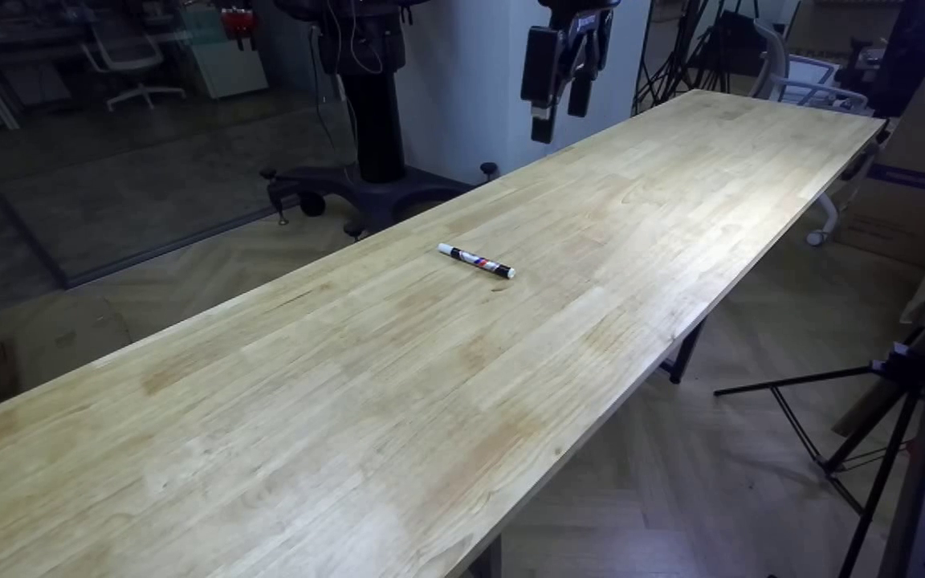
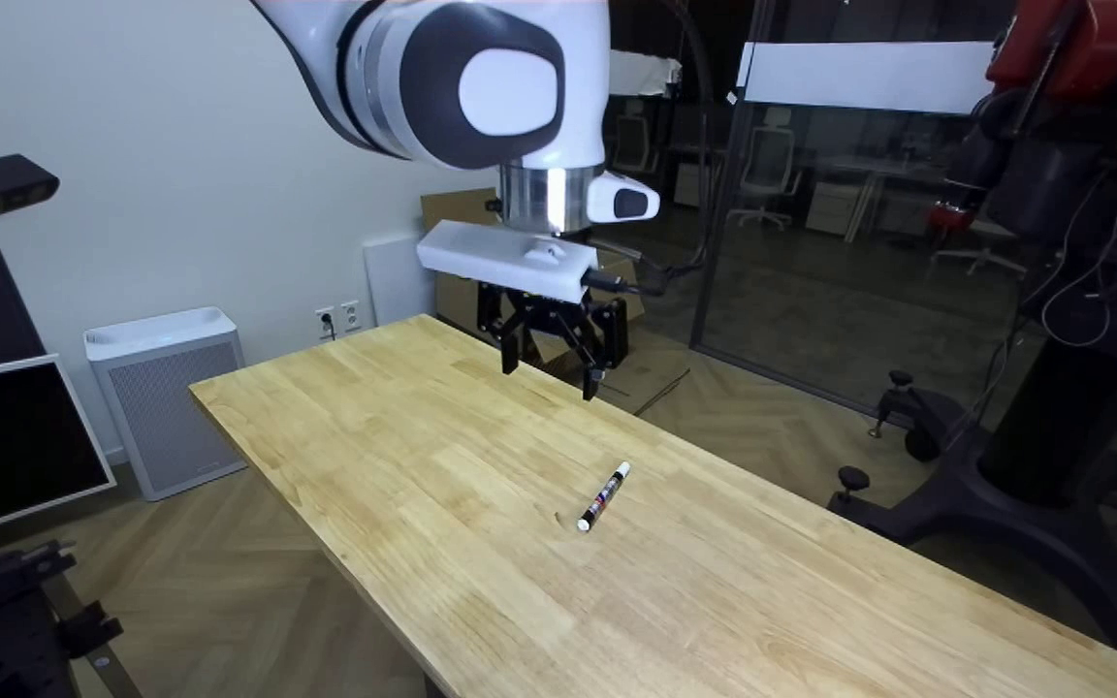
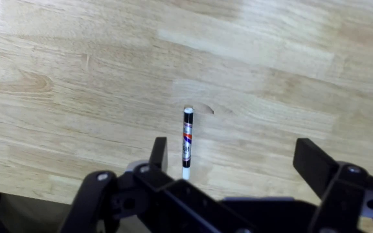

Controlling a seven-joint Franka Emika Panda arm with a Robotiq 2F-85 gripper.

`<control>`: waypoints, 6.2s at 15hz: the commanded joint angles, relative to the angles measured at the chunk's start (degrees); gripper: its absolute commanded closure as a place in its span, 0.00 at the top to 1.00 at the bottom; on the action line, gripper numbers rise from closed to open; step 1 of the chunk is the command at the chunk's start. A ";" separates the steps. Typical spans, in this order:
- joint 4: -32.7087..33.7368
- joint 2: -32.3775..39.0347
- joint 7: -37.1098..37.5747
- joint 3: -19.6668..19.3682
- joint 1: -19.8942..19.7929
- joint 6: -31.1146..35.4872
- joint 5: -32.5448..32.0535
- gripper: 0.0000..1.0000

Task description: Move the marker forwards

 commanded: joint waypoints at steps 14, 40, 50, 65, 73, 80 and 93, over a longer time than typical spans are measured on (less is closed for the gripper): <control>28.86 31.76 21.81 -1.16 0.60 -0.63 -3.65 1.00; 47.77 47.90 5.86 1.58 -2.52 -17.93 -7.33 0.67; 57.39 54.06 3.97 1.94 -2.72 -22.26 -7.96 0.01; 54.80 50.93 8.40 1.55 -0.78 -20.17 -7.82 0.72; 55.70 50.15 14.84 2.06 0.11 -19.54 -5.83 1.00; 57.58 52.14 17.69 2.86 -0.35 -19.70 -3.11 1.00; 58.70 54.25 17.66 2.75 -1.46 -20.24 -1.14 0.13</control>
